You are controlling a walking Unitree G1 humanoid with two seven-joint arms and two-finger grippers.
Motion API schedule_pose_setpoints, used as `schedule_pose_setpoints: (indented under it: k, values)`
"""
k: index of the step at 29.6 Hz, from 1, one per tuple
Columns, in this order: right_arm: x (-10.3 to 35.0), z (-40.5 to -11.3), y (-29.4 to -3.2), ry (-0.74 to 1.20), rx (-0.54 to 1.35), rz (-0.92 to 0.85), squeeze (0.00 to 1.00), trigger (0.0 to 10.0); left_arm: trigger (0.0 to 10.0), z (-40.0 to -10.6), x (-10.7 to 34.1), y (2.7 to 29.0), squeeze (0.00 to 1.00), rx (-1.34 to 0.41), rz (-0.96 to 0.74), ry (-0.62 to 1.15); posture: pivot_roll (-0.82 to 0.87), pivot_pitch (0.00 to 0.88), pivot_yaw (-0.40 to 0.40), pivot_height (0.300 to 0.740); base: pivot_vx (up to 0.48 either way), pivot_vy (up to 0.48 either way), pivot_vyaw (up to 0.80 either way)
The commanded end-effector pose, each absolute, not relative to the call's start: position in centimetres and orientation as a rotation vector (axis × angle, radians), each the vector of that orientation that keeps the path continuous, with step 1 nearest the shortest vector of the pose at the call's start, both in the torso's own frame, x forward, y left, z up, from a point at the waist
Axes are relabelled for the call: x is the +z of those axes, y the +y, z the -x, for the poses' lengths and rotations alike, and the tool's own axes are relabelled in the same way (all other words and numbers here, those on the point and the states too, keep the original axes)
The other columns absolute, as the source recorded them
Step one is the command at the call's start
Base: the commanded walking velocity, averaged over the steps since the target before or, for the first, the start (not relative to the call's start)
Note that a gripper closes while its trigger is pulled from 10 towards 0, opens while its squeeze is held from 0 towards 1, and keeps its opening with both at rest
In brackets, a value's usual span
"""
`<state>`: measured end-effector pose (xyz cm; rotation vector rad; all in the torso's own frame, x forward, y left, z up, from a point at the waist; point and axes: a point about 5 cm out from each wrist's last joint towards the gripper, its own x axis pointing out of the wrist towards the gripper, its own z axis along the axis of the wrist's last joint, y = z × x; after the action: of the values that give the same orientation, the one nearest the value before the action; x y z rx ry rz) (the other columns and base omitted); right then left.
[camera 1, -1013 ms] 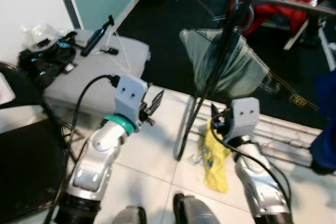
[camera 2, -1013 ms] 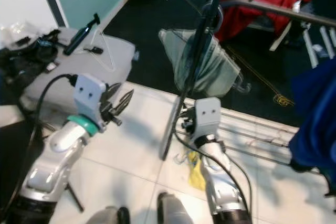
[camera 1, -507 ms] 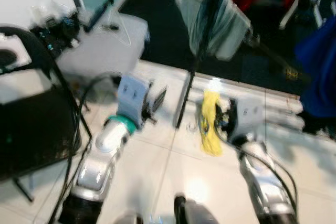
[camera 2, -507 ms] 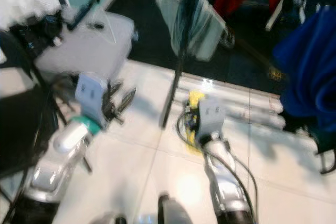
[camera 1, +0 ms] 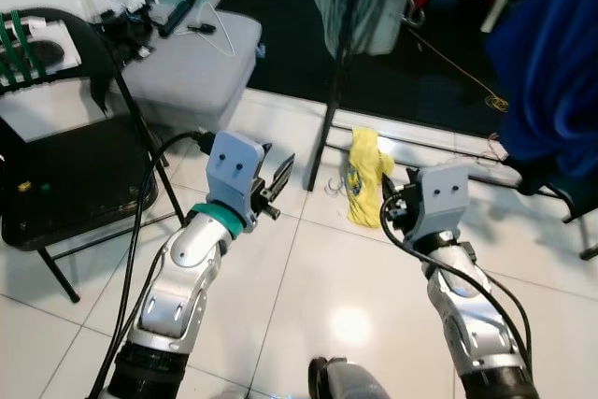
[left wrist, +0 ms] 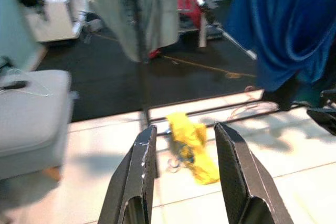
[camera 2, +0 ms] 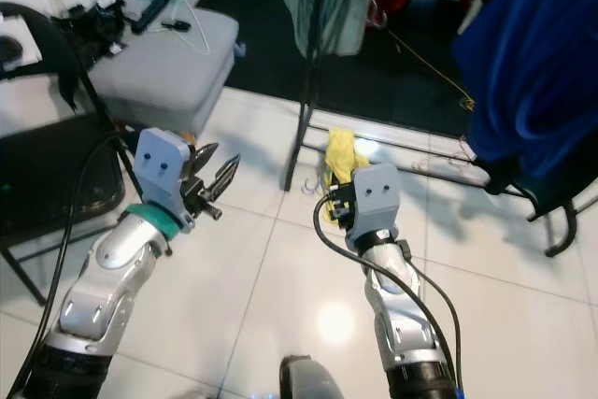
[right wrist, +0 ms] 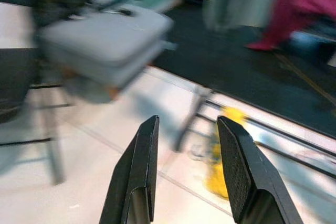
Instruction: Hang hanger
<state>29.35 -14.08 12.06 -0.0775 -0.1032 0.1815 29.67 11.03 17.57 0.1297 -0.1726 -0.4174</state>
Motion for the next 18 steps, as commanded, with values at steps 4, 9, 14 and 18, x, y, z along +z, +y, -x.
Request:
schedule_pose_setpoints:
  k: [4, 9, 14, 18]
  values:
    - [11.75, -29.26, -14.45, -0.091, 0.171, 0.075, 0.00, 10.0, 10.0, -29.61, 17.28, 10.87, 0.00, -0.421, -0.130, -0.162, -0.06, 0.064, 0.036, 0.740, -0.469, 0.000, 0.00]
    - [11.71, -29.27, -14.46, -0.090, 0.170, 0.074, 0.00, 10.0, 10.0, -29.64, 17.29, 10.88, 0.00, -0.421, -0.129, -0.162, -0.06, 0.064, 0.037, 0.740, -0.455, 0.000, 0.00]
    - [11.66, -29.37, -14.41, -0.088, 0.170, 0.065, 0.00, 10.0, 10.0, -29.65, 17.34, 10.81, 0.00, -0.436, -0.092, -0.149, -0.06, 0.062, 0.039, 0.740, -0.135, 0.000, -0.37]
    - [11.66, -29.39, -14.41, -0.088, 0.170, 0.063, 0.00, 10.0, 10.0, -29.63, 17.32, 10.77, 0.00, -0.440, -0.090, -0.145, -0.06, 0.062, 0.039, 0.740, 0.000, 0.000, -0.77]
